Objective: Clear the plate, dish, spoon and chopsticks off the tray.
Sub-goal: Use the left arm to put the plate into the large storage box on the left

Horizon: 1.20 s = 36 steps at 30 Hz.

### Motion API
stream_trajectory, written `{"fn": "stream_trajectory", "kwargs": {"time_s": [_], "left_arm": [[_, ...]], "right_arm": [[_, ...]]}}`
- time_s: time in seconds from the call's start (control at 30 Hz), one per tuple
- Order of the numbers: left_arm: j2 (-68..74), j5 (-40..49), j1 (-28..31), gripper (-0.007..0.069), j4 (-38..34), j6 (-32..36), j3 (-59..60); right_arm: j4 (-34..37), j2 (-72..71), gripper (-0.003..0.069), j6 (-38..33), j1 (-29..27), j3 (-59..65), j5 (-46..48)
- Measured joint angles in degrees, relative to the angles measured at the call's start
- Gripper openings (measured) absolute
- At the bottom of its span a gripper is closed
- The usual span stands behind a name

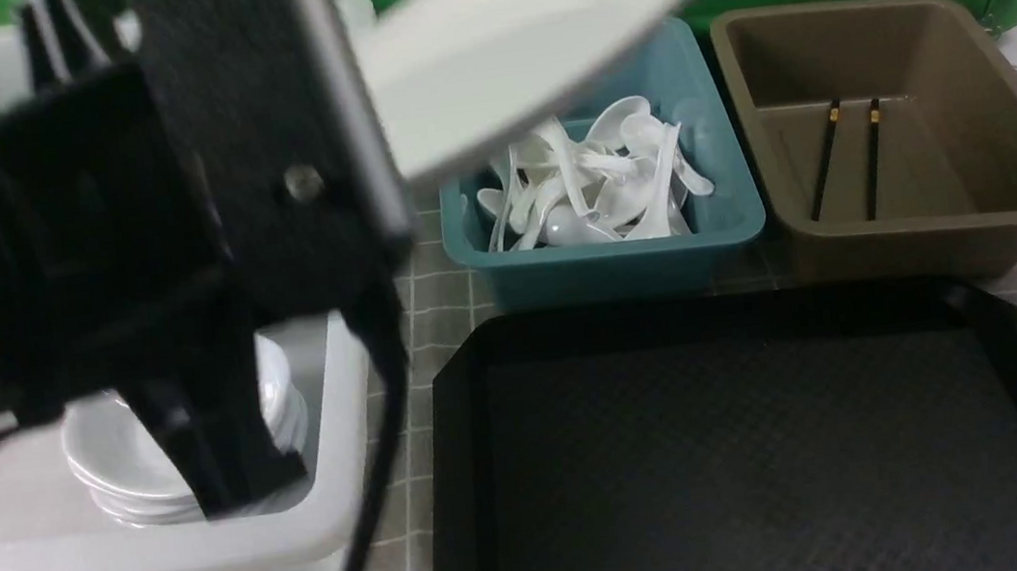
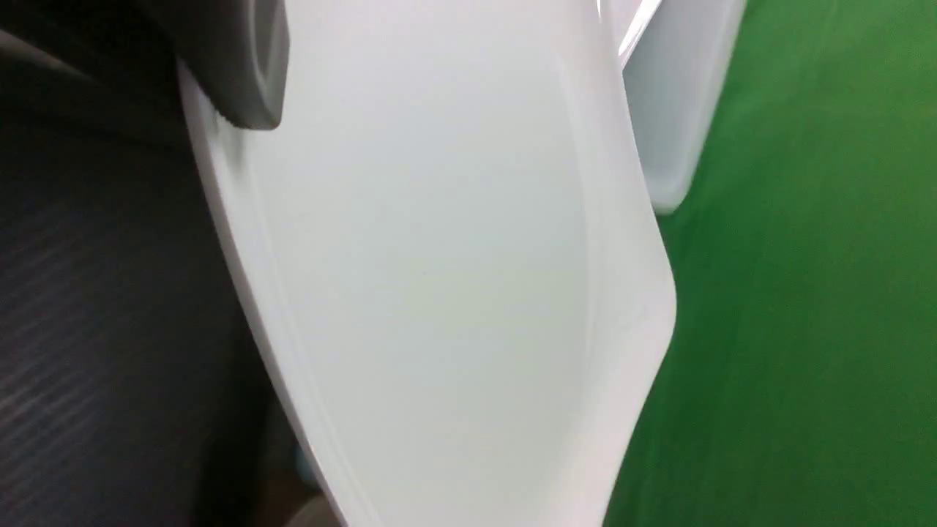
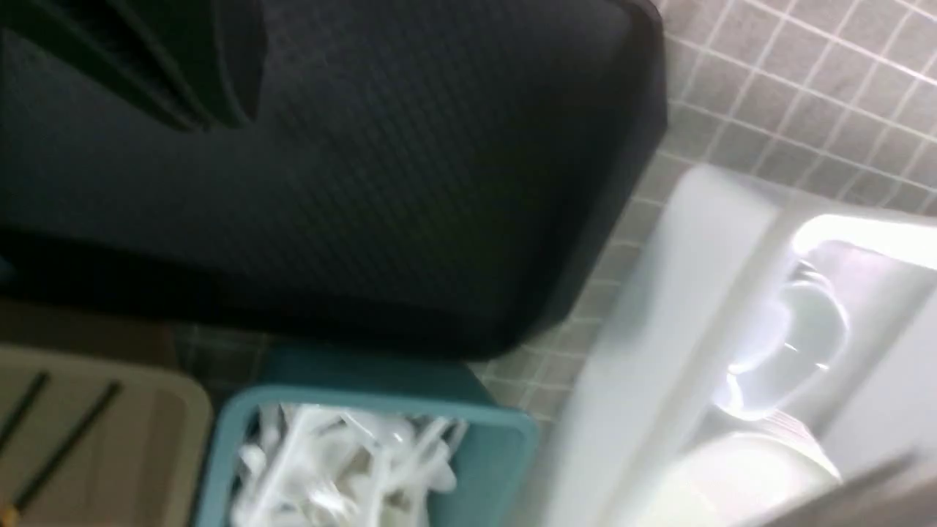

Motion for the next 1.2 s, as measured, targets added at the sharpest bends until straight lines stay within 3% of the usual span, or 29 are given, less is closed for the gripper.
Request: {"fn": "stream_trajectory", "kwargs": {"time_s": [0.1, 0.17, 0.37, 0.6, 0.9, 1.2], "left_arm": [[3.01, -0.57, 10.45, 0.0032, 0.51, 1.54, 0.00], [6.98, -4.24, 20.87, 0.0032, -0.24, 2.37, 0.00], [16.67, -16.13, 34.99, 0.0032, -1.17, 6.10, 0.00], [26.87, -19.74, 38.01, 0.0032, 0.20, 10.75, 0.00], [35.27, -21.76, 38.05, 0.0031, 4.64, 10.99, 0.00], [36.64, -23.01, 38.18, 0.0046, 0.98, 10.40, -0.18]], "right_arm": [[2.28, 2.86, 0.0023, -3.96, 0.00, -1.22, -1.42], [4.32, 4.92, 0.0023, -7.08, 0.00, -1.22, -2.29], [7.84, 6.71, 0.0023, -12.07, 0.00, -1.22, -2.72], [8.05, 6.60, 0.0027, -14.44, 0.00, -1.22, -2.78], [8.11, 6.60, 0.0034, -14.79, 0.00, -1.22, -2.68], [8.16, 6.60, 0.0036, -14.79, 0.00, -1.22, -2.73]]}}
